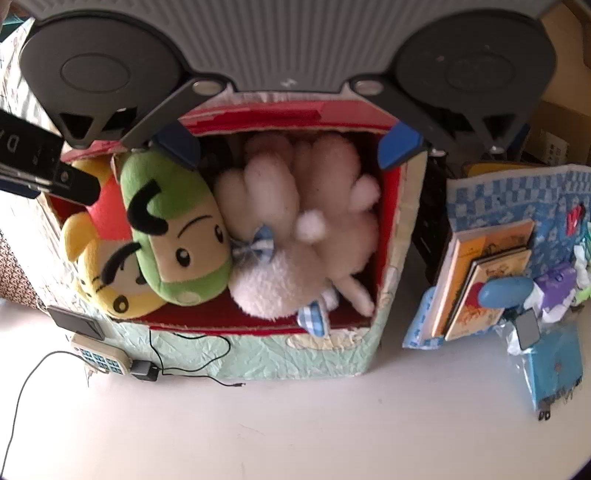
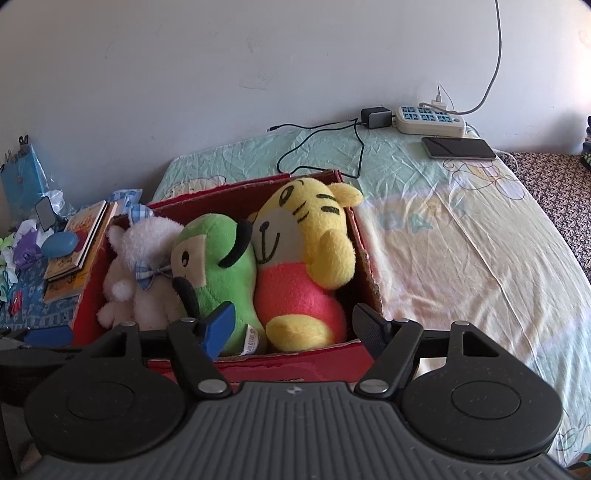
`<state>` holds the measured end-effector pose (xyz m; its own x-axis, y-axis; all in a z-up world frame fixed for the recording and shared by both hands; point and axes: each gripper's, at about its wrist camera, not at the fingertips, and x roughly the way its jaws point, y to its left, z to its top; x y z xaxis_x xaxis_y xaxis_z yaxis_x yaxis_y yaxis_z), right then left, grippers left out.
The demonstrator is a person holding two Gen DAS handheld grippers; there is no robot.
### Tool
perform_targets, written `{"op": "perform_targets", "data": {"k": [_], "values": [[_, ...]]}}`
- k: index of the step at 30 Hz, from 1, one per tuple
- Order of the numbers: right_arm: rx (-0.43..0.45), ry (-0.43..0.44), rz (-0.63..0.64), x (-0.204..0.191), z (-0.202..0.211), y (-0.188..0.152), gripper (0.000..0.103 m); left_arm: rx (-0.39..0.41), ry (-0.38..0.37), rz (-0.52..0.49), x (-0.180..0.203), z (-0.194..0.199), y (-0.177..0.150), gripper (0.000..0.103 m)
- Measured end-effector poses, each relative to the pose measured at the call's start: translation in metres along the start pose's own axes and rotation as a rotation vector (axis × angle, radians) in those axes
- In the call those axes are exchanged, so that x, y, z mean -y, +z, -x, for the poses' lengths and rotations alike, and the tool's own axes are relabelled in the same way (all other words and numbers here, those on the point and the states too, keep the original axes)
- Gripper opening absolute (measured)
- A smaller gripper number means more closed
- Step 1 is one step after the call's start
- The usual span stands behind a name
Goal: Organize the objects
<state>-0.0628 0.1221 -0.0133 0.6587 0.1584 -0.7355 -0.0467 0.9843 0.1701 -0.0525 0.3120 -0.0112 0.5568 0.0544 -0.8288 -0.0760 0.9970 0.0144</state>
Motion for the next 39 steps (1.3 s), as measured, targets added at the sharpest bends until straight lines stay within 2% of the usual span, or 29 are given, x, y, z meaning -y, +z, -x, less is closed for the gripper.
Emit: {"op": "perform_targets", "data": {"k": [14, 39], "values": [[-0.006, 0.024, -0.011, 0.002, -0.004, -0.005, 0.064, -0.014, 0.021, 0.001, 0.000, -0.012, -0.002, 0.103], [-0.039, 0.040, -0.016, 0.001, -0.017, -0.005, 0.058, -0.034, 0.018, 0.008, -0.002, -0.027, -0.006, 0.103]]}}
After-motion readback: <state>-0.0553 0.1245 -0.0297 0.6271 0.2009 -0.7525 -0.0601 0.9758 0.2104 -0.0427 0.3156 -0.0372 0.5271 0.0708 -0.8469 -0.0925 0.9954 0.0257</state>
